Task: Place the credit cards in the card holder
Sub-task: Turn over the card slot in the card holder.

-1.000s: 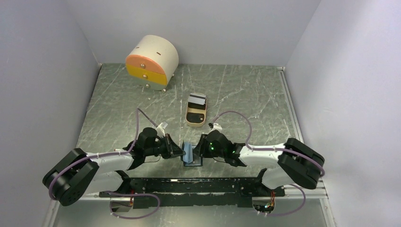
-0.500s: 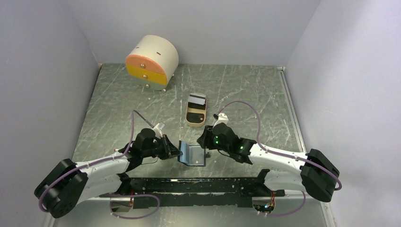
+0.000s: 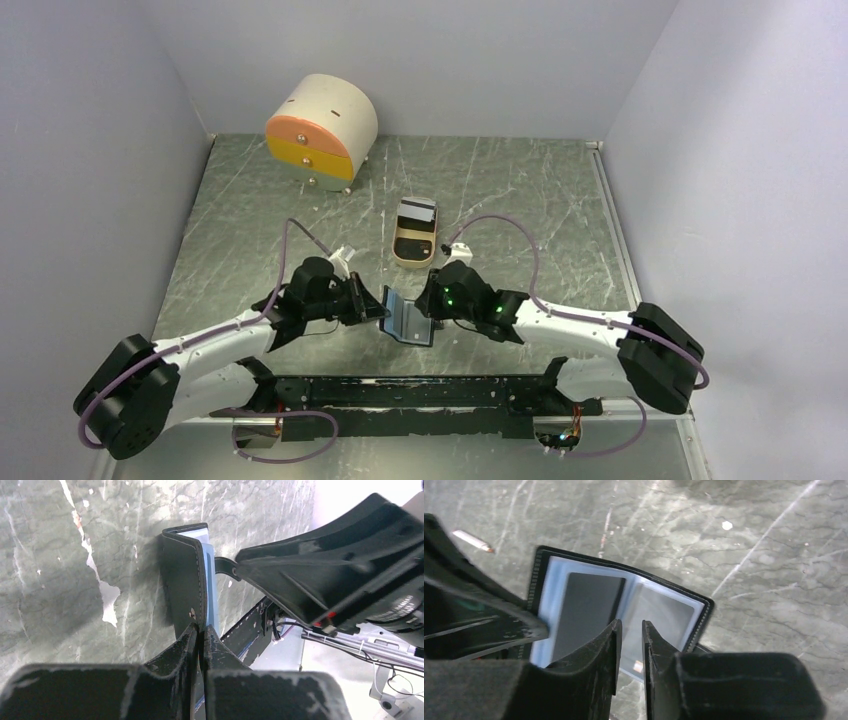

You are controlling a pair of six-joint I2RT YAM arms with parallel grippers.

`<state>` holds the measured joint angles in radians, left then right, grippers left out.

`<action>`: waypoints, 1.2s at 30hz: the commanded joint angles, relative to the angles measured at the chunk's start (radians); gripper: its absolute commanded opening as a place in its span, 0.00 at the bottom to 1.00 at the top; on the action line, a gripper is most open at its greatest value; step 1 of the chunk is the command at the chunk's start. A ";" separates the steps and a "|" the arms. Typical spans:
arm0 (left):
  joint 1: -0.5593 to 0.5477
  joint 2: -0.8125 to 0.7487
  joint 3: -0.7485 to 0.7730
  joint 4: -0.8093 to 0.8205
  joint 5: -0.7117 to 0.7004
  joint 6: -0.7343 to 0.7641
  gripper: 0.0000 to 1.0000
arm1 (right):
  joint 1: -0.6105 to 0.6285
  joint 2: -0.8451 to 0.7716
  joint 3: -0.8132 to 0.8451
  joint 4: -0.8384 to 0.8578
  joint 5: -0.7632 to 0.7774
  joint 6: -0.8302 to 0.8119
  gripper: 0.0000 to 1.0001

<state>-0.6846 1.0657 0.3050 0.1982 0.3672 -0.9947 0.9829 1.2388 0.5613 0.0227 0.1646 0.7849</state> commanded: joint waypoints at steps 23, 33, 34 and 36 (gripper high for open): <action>-0.058 0.199 0.075 0.137 0.082 0.028 0.09 | 0.001 0.138 -0.122 0.123 0.014 0.065 0.25; -0.058 0.260 0.092 0.146 0.080 0.041 0.09 | -0.001 -0.097 -0.085 -0.044 0.088 0.067 0.43; -0.059 0.265 0.093 0.150 0.083 0.040 0.09 | 0.000 -0.118 -0.084 -0.048 0.086 0.063 0.44; -0.058 0.268 0.092 0.157 0.086 0.036 0.09 | 0.000 -0.154 -0.083 -0.049 0.079 0.062 0.45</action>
<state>-0.7357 1.3144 0.3809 0.3386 0.4423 -0.9749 0.9829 1.1473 0.4618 0.0288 0.2089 0.8516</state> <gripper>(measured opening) 0.099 0.439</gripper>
